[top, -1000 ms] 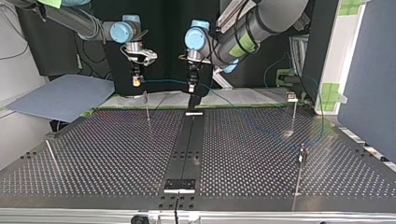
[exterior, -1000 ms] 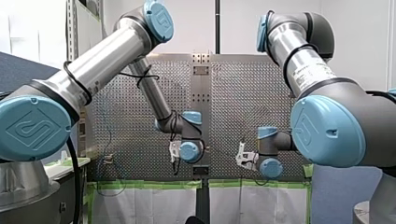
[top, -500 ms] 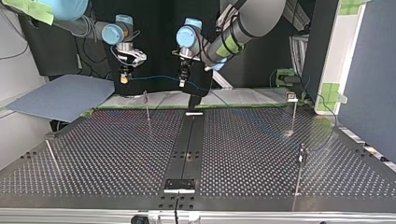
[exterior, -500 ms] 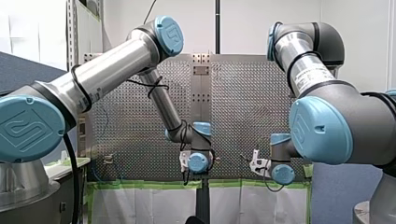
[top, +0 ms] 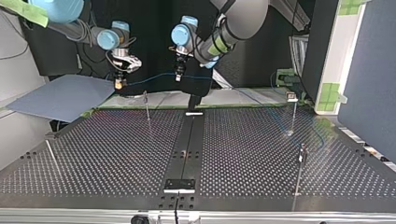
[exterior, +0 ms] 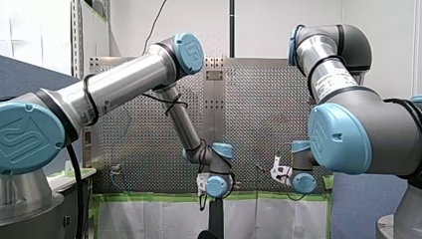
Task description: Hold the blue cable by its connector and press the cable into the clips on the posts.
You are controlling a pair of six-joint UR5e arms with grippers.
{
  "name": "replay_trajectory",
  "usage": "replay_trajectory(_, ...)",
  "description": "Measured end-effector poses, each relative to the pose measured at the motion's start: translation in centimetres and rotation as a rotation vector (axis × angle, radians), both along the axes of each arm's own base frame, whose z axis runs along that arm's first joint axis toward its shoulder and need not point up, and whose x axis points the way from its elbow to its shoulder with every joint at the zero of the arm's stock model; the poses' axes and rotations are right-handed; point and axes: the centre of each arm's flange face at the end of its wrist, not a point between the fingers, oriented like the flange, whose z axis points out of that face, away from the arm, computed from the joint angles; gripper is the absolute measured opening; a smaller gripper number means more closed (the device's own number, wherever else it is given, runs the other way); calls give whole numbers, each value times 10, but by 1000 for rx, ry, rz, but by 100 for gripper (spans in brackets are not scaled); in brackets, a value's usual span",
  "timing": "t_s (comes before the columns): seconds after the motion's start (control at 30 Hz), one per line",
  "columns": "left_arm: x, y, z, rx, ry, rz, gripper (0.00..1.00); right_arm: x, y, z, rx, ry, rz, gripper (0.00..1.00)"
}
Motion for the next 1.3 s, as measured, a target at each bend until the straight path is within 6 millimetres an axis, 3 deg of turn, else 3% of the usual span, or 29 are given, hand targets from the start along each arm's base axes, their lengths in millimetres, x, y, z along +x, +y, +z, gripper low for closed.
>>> replay_trajectory(0.17, -1, -4, -20, 12, 15, -4, 0, -4, -7, -2, -5, 4, -9, 0)
replay_trajectory(0.33, 2, -9, -35, 28, 31, -5, 0, -9, -14, -17, 11, 11, -18, 0)
replay_trajectory(0.6, 19, -22, -24, 17, 19, -5, 0, -25, -23, -39, 61, 32, -46, 0)
replay_trajectory(0.83, 30, -30, -15, 6, 4, -1, 0, -39, -39, -36, 40, 18, -51, 0)
replay_trajectory(1.3, 50, -28, -8, -3, -8, 7, 0, -59, -74, -24, -2, -20, -45, 0)
